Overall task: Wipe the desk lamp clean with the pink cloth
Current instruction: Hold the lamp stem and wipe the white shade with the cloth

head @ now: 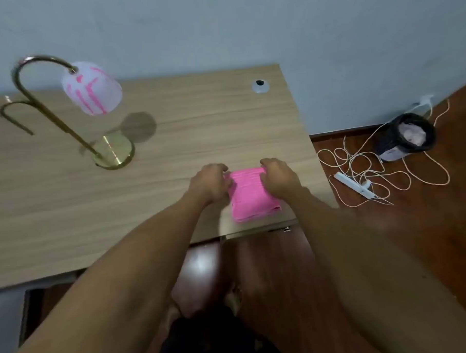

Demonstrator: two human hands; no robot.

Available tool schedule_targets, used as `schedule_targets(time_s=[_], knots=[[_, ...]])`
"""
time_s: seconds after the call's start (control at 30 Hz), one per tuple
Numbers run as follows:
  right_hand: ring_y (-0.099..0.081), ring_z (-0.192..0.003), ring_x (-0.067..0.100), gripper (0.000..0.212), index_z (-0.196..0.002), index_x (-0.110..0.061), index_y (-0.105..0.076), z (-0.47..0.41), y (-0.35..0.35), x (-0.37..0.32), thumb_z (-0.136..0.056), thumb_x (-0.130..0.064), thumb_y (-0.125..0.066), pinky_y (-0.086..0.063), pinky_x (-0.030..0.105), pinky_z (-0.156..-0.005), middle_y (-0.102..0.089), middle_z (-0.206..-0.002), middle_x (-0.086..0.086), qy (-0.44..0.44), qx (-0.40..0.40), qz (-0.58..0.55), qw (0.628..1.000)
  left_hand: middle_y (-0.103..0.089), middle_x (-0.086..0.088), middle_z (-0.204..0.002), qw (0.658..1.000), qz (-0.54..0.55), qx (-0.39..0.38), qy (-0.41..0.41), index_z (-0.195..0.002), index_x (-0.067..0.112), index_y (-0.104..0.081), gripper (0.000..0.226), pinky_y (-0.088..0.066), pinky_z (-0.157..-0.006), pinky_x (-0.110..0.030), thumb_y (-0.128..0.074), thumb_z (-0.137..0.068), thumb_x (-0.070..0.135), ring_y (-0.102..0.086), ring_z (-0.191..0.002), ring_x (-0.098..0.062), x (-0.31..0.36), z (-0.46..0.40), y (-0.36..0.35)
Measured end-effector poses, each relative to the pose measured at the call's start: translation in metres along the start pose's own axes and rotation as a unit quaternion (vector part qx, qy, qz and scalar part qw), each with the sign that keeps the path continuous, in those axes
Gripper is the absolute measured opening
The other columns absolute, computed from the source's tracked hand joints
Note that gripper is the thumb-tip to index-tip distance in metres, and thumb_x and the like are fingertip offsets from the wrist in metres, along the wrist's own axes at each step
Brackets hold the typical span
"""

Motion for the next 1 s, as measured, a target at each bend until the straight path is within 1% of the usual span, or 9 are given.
schedule_targets(time_s=[0.23, 0.33, 0.4, 0.47, 0.57, 0.7, 0.77, 0.87, 1.0], knots=[[-0.047, -0.126, 0.037, 0.044, -0.135, -0.006, -0.056, -0.022, -0.023, 0.012, -0.093, 0.002, -0.046, -0.046, 0.047, -0.100, -0.059, -0.131, 0.019, 0.034, 0.011, 0.028, 0.999, -0.065, -0.012, -0.104, 0.998, 0.017, 0.053, 0.009, -0.100, 0.014, -0.067, 0.018, -0.054, -0.078, -0.041, -0.065, -0.094, 0.031, -0.066, -0.096, -0.034, -0.007, -0.019, -0.024], [-0.051, -0.115, 0.038, 0.033, -0.120, -0.008, -0.065, -0.028, -0.023, 0.013, -0.093, -0.003, -0.047, -0.048, 0.046, -0.091, -0.062, -0.116, 0.017, 0.035, 0.029, 0.074, 0.996, -0.058, -0.009, -0.107, 0.997, 0.016, 0.069, 0.018, -0.103, 0.016, -0.068, 0.012, -0.044, -0.074, -0.035, -0.063, -0.094, 0.021, -0.062, -0.091, -0.027, -0.012, -0.021, -0.032], [-0.053, -0.109, 0.036, 0.023, -0.108, -0.009, -0.069, -0.028, -0.021, 0.008, -0.093, -0.009, -0.052, -0.048, 0.045, -0.089, -0.063, -0.110, 0.016, 0.042, 0.033, 0.065, 0.996, -0.059, -0.010, -0.108, 0.996, 0.029, 0.072, 0.032, -0.107, 0.013, -0.071, 0.017, -0.049, -0.075, -0.037, -0.061, -0.094, 0.014, -0.064, -0.090, -0.027, -0.014, -0.022, -0.033], [-0.054, -0.100, 0.032, 0.011, -0.092, -0.012, -0.064, -0.026, -0.018, 0.006, -0.085, -0.009, -0.057, -0.048, 0.044, -0.086, -0.062, -0.100, 0.012, 0.030, 0.022, -0.015, 0.999, -0.067, -0.014, -0.108, 0.993, 0.071, 0.060, 0.065, -0.106, 0.011, -0.074, 0.022, -0.060, -0.080, -0.044, -0.062, -0.088, 0.006, -0.070, -0.089, -0.032, -0.019, -0.022, -0.033], [-0.053, -0.080, 0.024, 0.018, -0.079, -0.019, -0.052, -0.021, -0.010, -0.001, -0.076, -0.001, -0.056, -0.044, 0.035, -0.070, -0.057, -0.083, 0.003, -0.012, -0.021, -0.178, 0.984, -0.072, -0.017, -0.103, 0.975, 0.180, 0.051, 0.116, -0.092, 0.009, -0.071, 0.020, -0.063, -0.071, -0.042, -0.066, -0.078, -0.004, -0.072, -0.084, -0.030, -0.024, -0.015, -0.027], [-0.054, -0.074, 0.019, 0.019, -0.086, -0.014, -0.054, -0.013, 0.017, -0.017, -0.079, 0.003, -0.055, -0.043, 0.027, -0.055, -0.057, -0.083, 0.003, -0.027, -0.032, -0.243, 0.969, -0.075, -0.022, -0.095, 0.944, 0.296, 0.076, 0.123, -0.093, -0.004, -0.068, 0.017, -0.061, -0.086, -0.047, -0.059, -0.079, 0.001, -0.072, -0.093, -0.035, -0.023, -0.002, 0.004], [-0.061, -0.073, 0.019, 0.032, -0.105, -0.012, -0.059, -0.010, 0.028, -0.030, -0.079, 0.006, -0.059, -0.049, 0.025, -0.051, -0.062, -0.093, 0.008, -0.032, -0.054, -0.295, 0.954, -0.073, -0.025, -0.092, 0.929, 0.337, 0.099, 0.119, -0.092, -0.008, -0.066, 0.016, -0.059, -0.090, -0.046, -0.057, -0.081, -0.001, -0.071, -0.094, -0.039, -0.025, 0.002, 0.028], [-0.071, -0.087, 0.028, 0.061, -0.133, -0.013, -0.059, -0.008, 0.040, -0.063, -0.079, 0.007, -0.077, -0.062, 0.031, -0.068, -0.066, -0.111, 0.018, -0.003, -0.103, -0.334, 0.937, -0.062, -0.007, -0.082, 0.915, 0.367, 0.132, 0.103, -0.090, 0.009, -0.060, 0.011, -0.049, -0.077, -0.034, -0.057, -0.085, -0.001, -0.059, -0.083, -0.026, -0.025, 0.015, 0.071], [-0.077, -0.091, 0.034, 0.034, -0.105, -0.010, -0.078, -0.009, 0.059, -0.110, -0.073, -0.007, -0.089, -0.064, 0.043, -0.079, -0.079, -0.097, 0.014, 0.023, -0.095, -0.301, 0.949, -0.060, -0.002, -0.080, 0.912, 0.373, 0.154, 0.071, -0.095, 0.011, -0.059, 0.013, -0.044, -0.068, -0.030, -0.058, -0.087, 0.001, -0.053, -0.077, -0.020, -0.027, 0.029, 0.127]])
Point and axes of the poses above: each hand's wrist, its own z-axis away from the middle knuckle, its own y-axis out of the back of the hand, x = y × z, the point moved 9 cm from there along -z, towards the middle knuckle
